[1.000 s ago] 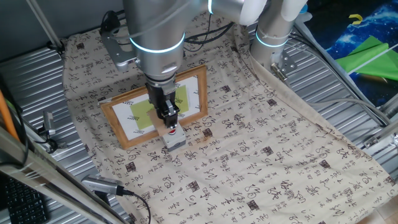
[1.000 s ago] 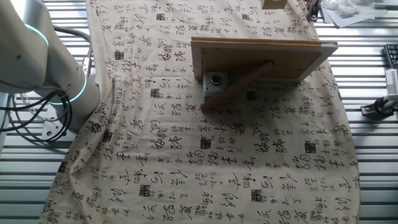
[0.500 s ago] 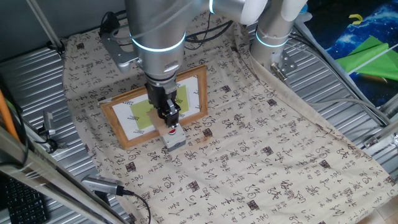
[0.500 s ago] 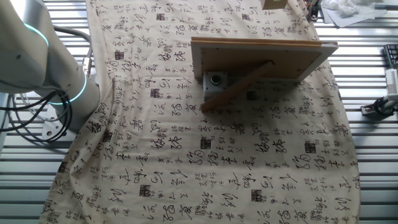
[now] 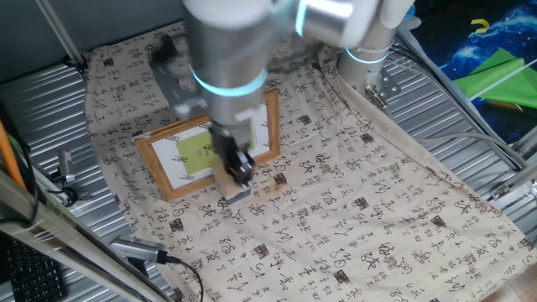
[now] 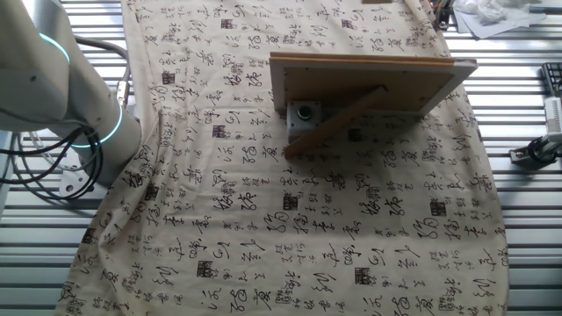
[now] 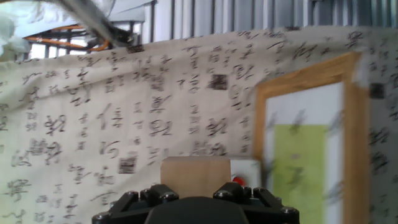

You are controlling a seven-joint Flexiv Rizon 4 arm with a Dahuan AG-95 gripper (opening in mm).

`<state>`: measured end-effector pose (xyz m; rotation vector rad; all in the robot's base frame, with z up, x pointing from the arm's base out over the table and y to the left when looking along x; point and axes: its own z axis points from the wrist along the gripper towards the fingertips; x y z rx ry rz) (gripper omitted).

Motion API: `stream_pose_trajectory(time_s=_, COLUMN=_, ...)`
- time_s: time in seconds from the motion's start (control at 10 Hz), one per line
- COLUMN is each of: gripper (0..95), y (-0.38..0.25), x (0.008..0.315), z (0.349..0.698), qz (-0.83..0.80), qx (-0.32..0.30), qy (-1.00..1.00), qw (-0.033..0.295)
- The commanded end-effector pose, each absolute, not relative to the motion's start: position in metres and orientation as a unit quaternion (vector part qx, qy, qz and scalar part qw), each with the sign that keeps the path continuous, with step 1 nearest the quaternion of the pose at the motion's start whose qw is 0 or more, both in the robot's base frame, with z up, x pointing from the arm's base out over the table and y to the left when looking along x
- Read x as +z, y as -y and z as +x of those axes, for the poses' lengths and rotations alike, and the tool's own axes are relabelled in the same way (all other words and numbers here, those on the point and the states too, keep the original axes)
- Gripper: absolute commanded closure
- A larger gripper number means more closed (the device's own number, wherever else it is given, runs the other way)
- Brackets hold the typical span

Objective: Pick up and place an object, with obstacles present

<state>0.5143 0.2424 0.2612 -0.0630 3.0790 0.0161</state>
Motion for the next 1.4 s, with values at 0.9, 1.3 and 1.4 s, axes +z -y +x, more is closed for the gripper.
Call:
stream_pose_trajectory(time_s=0.9, gripper=95.0, y=-0.287, x=0.132, z=0.449, qz=0.017, qx=0.008, qy=-0.999, qw=0.051)
stream_pose_trajectory(time_s=1.3, gripper=95.0, y=-0.288, x=0.099, z=0.452, qz=0.022, qx=0.007, qy=-0.998, qw=0.051)
stream_pose_trajectory(time_s=1.4, gripper=95.0, y=-0.289, x=0.096, z=0.453, qz=0.023, qx=0.007, qy=-0.998, qw=0.051)
